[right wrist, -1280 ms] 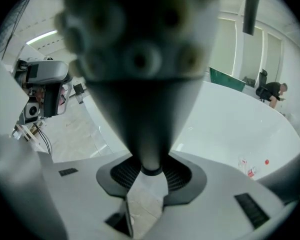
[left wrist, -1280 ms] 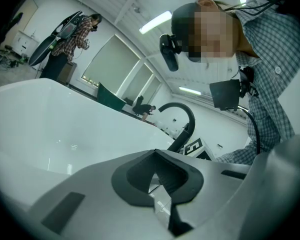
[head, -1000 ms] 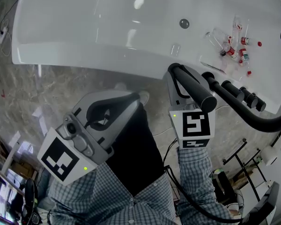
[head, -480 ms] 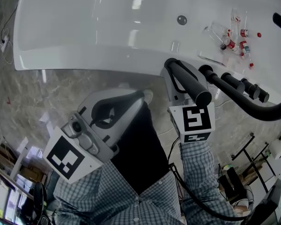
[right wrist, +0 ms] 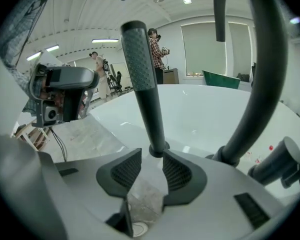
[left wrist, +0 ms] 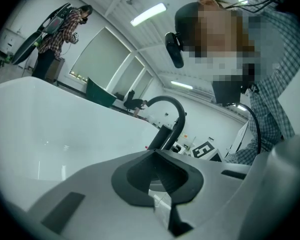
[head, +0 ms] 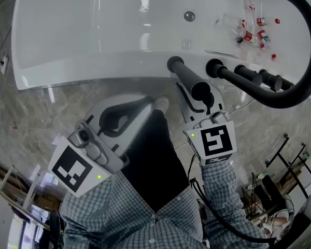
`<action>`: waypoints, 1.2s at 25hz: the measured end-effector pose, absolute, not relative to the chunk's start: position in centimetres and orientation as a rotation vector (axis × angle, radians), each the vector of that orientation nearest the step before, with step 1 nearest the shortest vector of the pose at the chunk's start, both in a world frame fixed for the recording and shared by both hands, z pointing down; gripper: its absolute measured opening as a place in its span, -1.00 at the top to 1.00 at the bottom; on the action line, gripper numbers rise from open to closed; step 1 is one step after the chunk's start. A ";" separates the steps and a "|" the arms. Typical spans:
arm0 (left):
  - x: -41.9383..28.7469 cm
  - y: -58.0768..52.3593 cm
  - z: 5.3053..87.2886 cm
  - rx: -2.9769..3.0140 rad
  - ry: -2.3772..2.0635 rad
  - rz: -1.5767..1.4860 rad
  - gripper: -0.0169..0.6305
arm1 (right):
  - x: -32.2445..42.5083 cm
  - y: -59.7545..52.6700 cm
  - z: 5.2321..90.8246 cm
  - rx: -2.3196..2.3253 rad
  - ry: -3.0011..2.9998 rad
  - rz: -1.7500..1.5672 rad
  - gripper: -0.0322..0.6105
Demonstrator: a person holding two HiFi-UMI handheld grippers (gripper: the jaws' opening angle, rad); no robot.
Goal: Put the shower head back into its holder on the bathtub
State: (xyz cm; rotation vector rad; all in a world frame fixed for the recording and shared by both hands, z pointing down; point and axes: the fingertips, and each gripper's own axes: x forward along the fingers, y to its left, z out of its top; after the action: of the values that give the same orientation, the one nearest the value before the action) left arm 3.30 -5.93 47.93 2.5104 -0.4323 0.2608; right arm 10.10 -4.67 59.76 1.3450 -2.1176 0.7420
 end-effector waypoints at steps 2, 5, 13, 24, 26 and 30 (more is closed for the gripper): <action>3.6 -6.1 47.2 2.534 -0.417 0.278 0.92 | 10.2 -4.0 58.6 1.353 -2.138 0.768 0.49; 4.1 -6.5 45.2 2.559 -0.402 0.256 0.92 | 10.2 -3.9 55.6 1.381 -2.191 0.771 0.69; 4.4 -7.1 37.7 2.612 -0.396 0.200 0.92 | 11.4 -4.6 45.7 1.436 -2.235 0.635 0.79; 3.8 -6.7 24.8 2.741 -0.370 0.128 0.92 | 12.6 -4.0 31.8 1.649 -2.266 0.614 0.79; 3.5 -6.3 22.5 2.771 -0.366 0.104 0.92 | 12.2 -4.0 29.1 1.673 -2.290 0.576 0.79; 2.6 -4.7 18.8 2.818 -0.368 0.054 0.92 | 11.9 -3.2 24.4 1.714 -2.336 0.494 0.79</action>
State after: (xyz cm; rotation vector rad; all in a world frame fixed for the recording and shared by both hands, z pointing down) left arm 2.60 -4.72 18.84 2.8185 -0.3681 0.0541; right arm 11.86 -3.15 24.38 1.7135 -2.3358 0.4939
